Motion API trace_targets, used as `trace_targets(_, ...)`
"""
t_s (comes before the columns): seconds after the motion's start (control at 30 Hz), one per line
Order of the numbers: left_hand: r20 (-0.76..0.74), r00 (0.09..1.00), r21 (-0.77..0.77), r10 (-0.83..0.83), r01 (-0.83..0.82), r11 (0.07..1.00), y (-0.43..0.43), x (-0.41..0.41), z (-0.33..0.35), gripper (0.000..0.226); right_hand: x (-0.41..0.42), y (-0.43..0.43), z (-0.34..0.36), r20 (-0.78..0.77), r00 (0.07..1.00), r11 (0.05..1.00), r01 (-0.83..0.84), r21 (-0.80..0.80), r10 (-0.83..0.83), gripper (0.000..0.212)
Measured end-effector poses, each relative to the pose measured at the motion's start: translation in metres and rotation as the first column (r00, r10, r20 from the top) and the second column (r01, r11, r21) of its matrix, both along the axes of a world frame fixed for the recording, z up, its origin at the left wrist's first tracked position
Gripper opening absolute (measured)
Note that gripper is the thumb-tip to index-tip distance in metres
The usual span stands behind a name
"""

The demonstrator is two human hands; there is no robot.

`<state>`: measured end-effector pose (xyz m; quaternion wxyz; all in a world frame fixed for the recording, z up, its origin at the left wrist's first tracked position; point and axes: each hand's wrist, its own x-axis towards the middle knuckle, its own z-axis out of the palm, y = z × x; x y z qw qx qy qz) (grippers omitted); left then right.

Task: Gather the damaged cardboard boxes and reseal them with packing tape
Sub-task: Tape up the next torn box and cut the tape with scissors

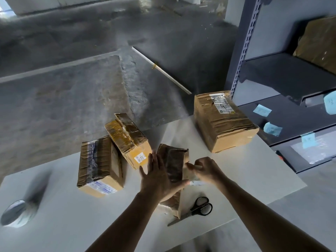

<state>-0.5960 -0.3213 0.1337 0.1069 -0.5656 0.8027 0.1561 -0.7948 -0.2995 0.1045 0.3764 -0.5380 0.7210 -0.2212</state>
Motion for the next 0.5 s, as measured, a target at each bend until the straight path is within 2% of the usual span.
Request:
trace_targets(0.13,-0.128,0.982,0.035,0.141,-0.138,0.99,0.0,-0.017,-0.003,0.133,-0.009,0.009,-0.005,-0.005,1.0,1.0,0.008,-0.015,-0.008,0.05)
trace_targets(0.23,-0.147,0.984,-0.047,0.106,-0.113,0.992,-0.002,-0.019,-0.004,0.119,-0.014,0.013,-0.003,-0.036,0.999,0.997,-0.016,-0.069,0.014,0.061)
trace_targets(0.33,-0.16,0.98,-0.048,0.121,-0.13,0.99,-0.008,-0.017,-0.005,0.115,-0.011,0.01,-0.001,-0.024,1.0,0.993,-0.021,-0.115,0.018,0.064)
trace_targets(0.5,-0.172,0.98,-0.067,0.095,-0.108,0.992,-0.013,-0.016,-0.006,0.111,-0.008,0.01,-0.005,-0.071,0.997,0.998,0.032,-0.061,-0.036,0.066)
